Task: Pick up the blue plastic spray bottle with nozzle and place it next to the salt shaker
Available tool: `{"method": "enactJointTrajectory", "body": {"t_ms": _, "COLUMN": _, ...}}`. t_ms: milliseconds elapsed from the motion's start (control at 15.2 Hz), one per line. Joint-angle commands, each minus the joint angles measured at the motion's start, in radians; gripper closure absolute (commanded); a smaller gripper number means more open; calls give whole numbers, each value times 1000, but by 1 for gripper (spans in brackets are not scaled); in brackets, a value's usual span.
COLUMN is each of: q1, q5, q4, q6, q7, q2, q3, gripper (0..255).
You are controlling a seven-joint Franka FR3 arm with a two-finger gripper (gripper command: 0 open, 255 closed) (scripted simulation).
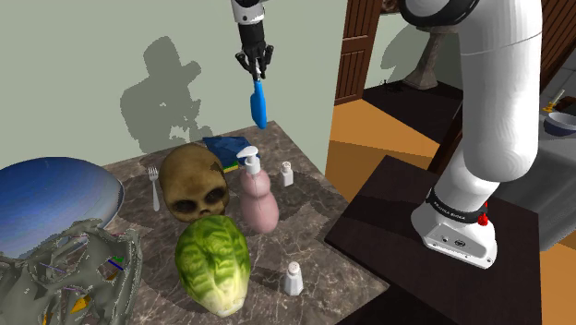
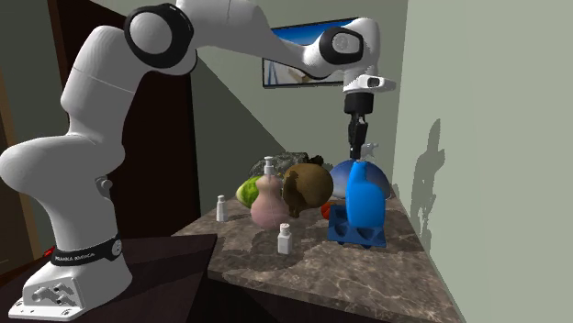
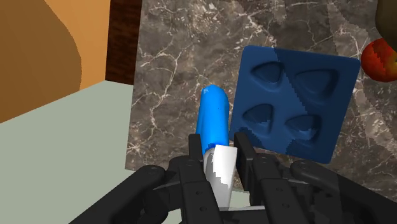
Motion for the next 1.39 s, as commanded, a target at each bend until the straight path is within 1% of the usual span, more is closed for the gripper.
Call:
{"method": "enactJointTrajectory", "body": {"t_ms": 0, "q1": 1, "q5": 0, "q4": 42, "q6": -33, "q7": -2, "q2": 9, "q3": 0, "gripper": 255}}
{"method": "enactJointTrajectory", "body": {"t_ms": 528, "q1": 8, "q5": -2, "q4": 195, "q6": -157, "q7": -9, "q2": 38, "q3": -1, "gripper": 255}}
{"method": "enactJointTrajectory", "body": {"t_ms": 660, "q1": 18, "q5": 3, "q4": 83, "q6": -132, "q7": 15, "q2": -49, "q3": 8, "gripper": 255}}
{"method": "enactJointTrajectory", "body": {"t_ms": 858, "q1": 36, "q5": 12, "q4": -51, "q6": -113, "q7": 51, "q2": -161, "q3": 22, "gripper": 255}}
{"method": "enactJointTrajectory", "body": {"t_ms": 1056, "q1": 55, "q5": 22, "q4": -156, "q6": -108, "q7": 88, "q2": -259, "q3": 37, "gripper": 255}}
{"method": "enactJointTrajectory", "body": {"t_ms": 1320, "q1": 82, "q5": 37, "q4": -265, "q6": -116, "q7": 140, "q2": -375, "q3": 61, "gripper": 255}}
